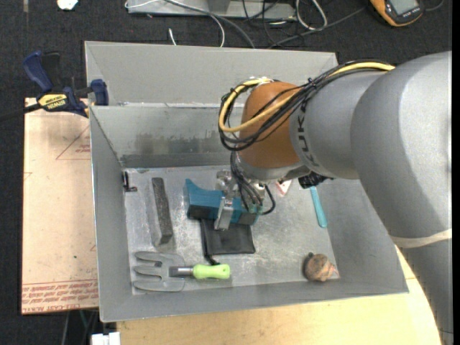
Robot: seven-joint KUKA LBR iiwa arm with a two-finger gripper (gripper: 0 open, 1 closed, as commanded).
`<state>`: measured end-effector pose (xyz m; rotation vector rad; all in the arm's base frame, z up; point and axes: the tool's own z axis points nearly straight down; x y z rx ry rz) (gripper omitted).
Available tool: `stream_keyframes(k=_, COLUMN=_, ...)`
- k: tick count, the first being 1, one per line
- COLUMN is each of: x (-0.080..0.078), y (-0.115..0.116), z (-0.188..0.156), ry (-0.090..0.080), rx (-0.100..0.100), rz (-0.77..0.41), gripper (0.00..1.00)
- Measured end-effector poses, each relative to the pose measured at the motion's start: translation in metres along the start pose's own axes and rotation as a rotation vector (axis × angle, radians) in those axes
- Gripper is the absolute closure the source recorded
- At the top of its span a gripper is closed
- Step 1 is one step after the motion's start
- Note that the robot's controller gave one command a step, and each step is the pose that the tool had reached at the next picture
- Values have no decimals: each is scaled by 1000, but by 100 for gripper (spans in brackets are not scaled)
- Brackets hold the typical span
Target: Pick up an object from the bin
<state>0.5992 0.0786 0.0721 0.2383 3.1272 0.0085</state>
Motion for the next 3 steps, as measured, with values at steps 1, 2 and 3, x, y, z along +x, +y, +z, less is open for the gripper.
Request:
stream_keyframes(k=1, x=0, y=0, z=0, ry=0, rx=0, rz=0, gripper=100)
stream_keyframes(k=2, x=14, y=0, z=-54, ry=11, rx=3, rz=-5, gripper=100)
stream_keyframes(k=3, x=7, y=-7, z=-129, ry=8, rx=2, rz=3, gripper=100)
